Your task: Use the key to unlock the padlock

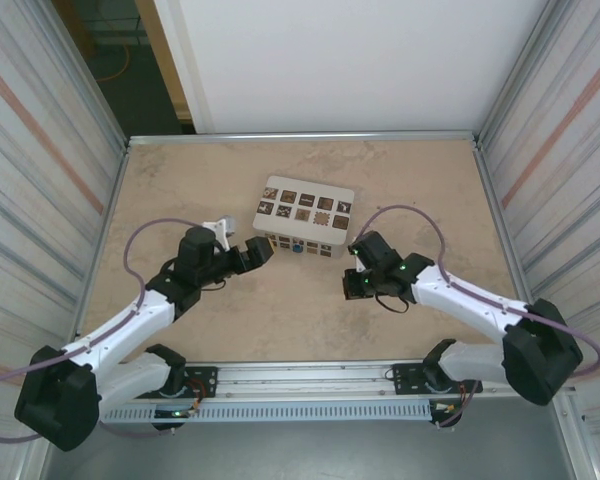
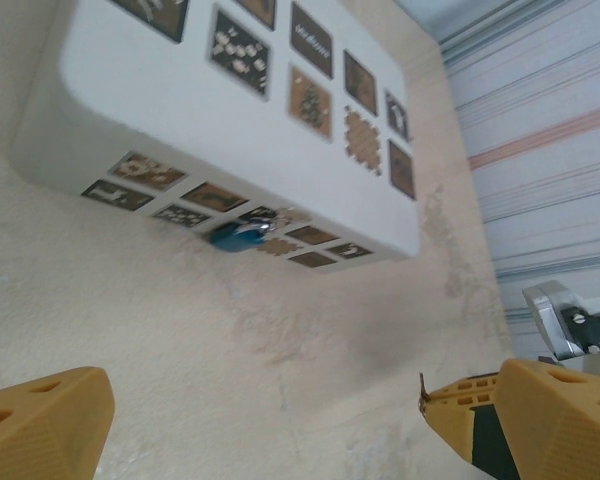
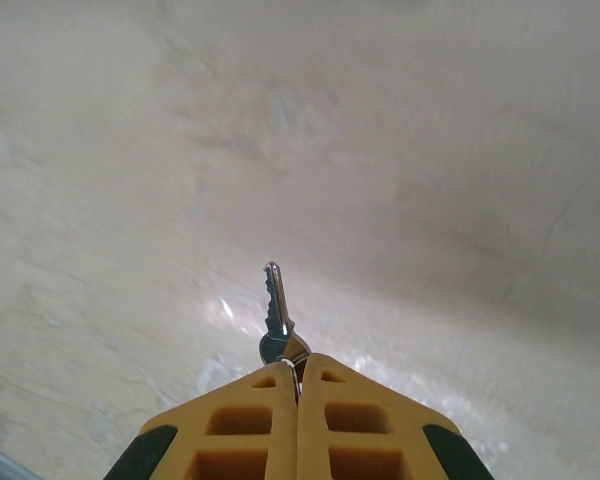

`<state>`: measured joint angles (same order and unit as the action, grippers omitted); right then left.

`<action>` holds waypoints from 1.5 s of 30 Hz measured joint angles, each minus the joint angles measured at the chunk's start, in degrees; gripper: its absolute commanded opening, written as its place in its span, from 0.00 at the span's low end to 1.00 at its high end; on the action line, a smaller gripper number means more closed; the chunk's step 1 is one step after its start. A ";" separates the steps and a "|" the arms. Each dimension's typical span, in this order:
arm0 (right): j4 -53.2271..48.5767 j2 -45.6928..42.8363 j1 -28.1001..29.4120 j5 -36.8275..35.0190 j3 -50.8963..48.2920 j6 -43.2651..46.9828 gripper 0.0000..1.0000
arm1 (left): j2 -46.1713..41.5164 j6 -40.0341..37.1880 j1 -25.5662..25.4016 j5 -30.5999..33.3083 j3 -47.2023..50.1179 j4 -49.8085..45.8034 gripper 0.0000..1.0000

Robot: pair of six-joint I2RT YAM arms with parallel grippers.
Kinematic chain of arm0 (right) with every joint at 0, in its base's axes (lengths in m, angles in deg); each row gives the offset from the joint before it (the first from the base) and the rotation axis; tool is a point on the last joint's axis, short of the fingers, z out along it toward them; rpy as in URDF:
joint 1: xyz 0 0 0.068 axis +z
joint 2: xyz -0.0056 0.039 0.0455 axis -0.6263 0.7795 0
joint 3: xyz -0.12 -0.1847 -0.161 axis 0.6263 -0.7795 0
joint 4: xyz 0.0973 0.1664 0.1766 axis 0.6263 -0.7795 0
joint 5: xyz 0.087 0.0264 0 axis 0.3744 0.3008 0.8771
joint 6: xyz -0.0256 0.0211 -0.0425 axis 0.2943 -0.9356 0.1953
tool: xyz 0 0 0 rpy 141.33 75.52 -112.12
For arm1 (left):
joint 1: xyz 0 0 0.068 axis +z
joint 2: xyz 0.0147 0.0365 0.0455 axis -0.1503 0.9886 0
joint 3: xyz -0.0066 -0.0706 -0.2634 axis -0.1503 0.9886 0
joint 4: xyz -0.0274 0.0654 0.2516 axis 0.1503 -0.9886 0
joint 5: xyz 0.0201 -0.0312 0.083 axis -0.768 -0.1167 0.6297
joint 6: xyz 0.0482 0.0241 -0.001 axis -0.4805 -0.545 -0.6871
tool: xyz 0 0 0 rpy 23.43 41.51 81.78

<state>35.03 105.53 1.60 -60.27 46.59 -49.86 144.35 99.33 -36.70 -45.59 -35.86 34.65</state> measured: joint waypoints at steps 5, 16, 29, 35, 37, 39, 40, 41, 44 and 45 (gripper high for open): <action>7.50 -5.68 -0.98 -0.98 -1.07 3.13 0.00 | 1.70 -0.79 0.09 -4.81 -5.05 1.27 0.80; 21.18 -8.44 -1.31 -1.16 -0.90 12.79 0.00 | 13.62 -5.57 -1.79 -16.20 -19.39 5.49 0.58; 27.74 -7.78 -0.48 2.29 1.05 16.65 0.00 | 21.53 -10.95 -7.30 -21.24 -27.32 4.55 0.46; 28.17 -7.39 -0.22 3.30 1.07 16.65 0.00 | 23.71 -11.89 -7.69 -21.64 -27.82 2.89 0.40; 28.26 -7.23 -0.22 3.34 1.25 16.68 0.00 | 24.06 -12.15 -7.69 -21.66 -28.15 2.43 0.38; 28.28 -7.19 -0.22 3.52 1.51 16.65 0.00 | 24.20 -12.41 -7.69 -21.64 -28.33 2.25 0.34; 28.33 -7.19 -0.22 3.52 1.68 16.65 0.00 | 24.20 -12.48 -7.69 -21.64 -28.35 2.23 0.31; 28.48 -7.19 -0.22 3.54 1.81 16.65 0.00 | 24.22 -12.52 -7.69 -21.64 -28.35 2.19 0.29; 28.83 -7.15 -0.22 3.56 2.08 16.65 0.00 | 24.39 -12.72 -7.69 -21.66 -28.48 2.03 0.21; 28.96 -7.06 -0.22 3.56 2.12 16.65 0.00 | 24.52 -12.83 -7.69 -21.66 -28.55 2.03 0.18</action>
<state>63.99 98.47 1.38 -56.71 48.71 -33.20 168.87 86.50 -44.39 -67.25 -64.40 36.68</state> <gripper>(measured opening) 0.060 0.226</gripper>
